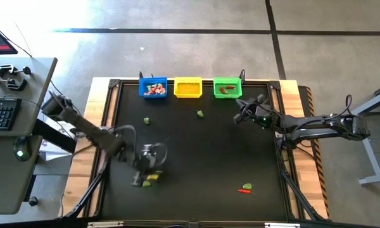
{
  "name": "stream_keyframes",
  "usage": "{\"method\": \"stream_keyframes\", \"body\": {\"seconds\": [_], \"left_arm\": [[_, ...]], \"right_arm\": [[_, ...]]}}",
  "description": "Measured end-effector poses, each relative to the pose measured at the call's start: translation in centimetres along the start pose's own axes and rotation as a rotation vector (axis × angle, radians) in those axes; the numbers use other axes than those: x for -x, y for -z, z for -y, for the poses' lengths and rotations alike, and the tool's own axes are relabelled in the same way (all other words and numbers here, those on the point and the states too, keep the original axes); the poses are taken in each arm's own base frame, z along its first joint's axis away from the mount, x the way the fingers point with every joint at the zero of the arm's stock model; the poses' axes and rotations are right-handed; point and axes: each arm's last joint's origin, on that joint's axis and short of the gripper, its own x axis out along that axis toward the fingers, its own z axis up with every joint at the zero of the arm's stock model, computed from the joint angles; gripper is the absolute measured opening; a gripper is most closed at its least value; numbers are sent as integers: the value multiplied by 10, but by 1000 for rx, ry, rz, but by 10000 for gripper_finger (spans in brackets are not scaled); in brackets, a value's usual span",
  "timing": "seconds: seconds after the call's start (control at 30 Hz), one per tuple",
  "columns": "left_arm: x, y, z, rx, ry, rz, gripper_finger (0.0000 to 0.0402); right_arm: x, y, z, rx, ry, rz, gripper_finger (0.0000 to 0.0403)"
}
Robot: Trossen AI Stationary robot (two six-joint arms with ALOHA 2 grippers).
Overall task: Sort produce into baskets
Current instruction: Put the green chili pepper into the green bin
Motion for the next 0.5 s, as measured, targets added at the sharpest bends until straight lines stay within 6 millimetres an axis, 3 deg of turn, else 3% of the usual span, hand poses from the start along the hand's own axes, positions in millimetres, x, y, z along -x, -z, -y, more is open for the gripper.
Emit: {"method": "stream_keyframes", "body": {"seconds": [0.1, 0.2, 0.5], "left_arm": [[-5, -9, -24, 40, 126, 155, 0], [-5, -18, -53, 101, 145, 263, 0], [3, -43, -138, 323, -104, 570, 0]], "right_arm": [[0, 0, 0, 0, 0, 0, 0], [0, 0, 0, -1, 0, -2, 0], [0, 1, 0, -14, 0, -7, 0]]}}
